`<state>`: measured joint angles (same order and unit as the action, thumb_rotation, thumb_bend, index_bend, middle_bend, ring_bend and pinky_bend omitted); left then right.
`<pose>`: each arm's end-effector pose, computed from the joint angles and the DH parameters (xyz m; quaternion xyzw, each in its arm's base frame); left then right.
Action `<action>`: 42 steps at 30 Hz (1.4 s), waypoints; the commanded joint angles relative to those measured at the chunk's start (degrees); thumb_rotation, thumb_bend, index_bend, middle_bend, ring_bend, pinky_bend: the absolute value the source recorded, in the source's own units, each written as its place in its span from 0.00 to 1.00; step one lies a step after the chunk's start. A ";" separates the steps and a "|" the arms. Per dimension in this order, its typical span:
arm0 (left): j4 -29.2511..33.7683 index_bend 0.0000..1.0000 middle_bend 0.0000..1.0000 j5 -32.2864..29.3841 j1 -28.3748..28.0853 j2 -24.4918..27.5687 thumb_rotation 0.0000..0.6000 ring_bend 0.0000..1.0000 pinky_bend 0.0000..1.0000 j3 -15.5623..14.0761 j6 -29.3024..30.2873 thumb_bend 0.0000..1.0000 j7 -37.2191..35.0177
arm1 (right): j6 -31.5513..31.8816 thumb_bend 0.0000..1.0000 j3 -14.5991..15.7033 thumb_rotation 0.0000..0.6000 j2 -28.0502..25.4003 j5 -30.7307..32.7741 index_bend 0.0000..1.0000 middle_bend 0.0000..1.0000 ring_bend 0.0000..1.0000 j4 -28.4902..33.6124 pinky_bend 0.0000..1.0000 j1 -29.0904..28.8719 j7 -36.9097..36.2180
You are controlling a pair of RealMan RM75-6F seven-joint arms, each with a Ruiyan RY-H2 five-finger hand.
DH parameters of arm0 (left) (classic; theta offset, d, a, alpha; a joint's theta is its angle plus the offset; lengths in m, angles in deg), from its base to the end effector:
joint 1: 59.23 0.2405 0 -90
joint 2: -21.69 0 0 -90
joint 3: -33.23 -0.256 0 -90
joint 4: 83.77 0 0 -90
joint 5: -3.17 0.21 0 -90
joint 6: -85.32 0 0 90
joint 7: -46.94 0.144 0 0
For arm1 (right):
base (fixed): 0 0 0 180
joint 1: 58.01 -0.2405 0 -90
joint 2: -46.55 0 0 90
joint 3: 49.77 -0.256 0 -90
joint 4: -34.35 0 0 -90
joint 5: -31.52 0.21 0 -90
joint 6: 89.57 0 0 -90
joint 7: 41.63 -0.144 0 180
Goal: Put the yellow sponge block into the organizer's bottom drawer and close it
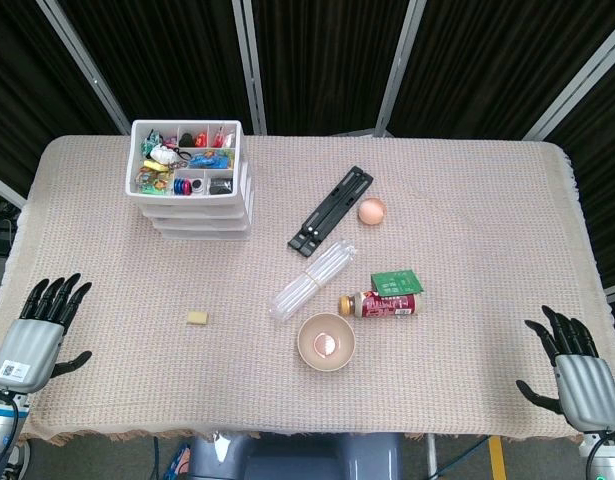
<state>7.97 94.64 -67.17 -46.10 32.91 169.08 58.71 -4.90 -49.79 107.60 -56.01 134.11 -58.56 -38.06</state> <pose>-0.2902 0.1837 0.1238 -0.6752 -0.3194 -0.3554 0.5619 -0.3019 -0.1462 0.1555 0.5974 -0.4240 0.3591 0.5783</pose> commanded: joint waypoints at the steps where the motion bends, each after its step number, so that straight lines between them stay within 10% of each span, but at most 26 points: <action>1: 0.05 0.00 0.00 0.00 -0.01 -0.01 1.00 0.00 0.00 -0.03 -0.04 0.11 0.13 | -0.03 0.10 0.04 1.00 -0.02 -0.09 0.16 0.00 0.00 -0.01 0.00 -0.01 -0.13; 15: -0.05 0.00 0.00 0.09 -0.02 -0.30 1.00 0.00 0.00 -0.27 -0.29 0.13 0.05 | -0.28 0.10 0.08 1.00 0.01 -0.06 0.16 0.00 0.00 0.11 0.00 -0.08 -0.01; 19: 0.17 0.00 0.01 -0.39 -0.13 -0.43 1.00 0.00 0.02 -0.10 -0.64 0.33 -0.21 | -0.49 0.10 0.08 1.00 0.04 0.09 0.16 0.00 0.00 0.07 0.00 -0.13 -0.15; 23: 0.53 0.00 0.41 -0.46 -0.41 -1.23 1.00 0.35 0.34 1.02 0.35 0.56 -0.78 | -0.63 0.10 0.02 1.00 -0.19 0.63 0.16 0.00 0.00 0.05 0.00 -0.04 -0.59; 29: 0.71 0.00 0.87 -1.04 -1.90 -2.94 1.00 0.77 0.60 2.69 -0.33 0.62 -3.25 | -0.73 0.10 0.25 1.00 -0.35 0.23 0.16 0.00 0.00 0.46 0.00 -0.05 -0.87; 42: 11.85 0.00 0.97 -33.30 -12.66 -4.95 1.00 0.86 0.66 13.07 -23.48 0.64 -8.18 | -1.37 0.10 0.35 1.00 -0.68 0.59 0.16 0.00 0.00 0.72 0.00 -0.17 -1.37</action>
<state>16.90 72.16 -75.22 -49.54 41.52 152.98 51.33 -6.23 -49.44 106.93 -55.45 134.83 -58.72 -39.40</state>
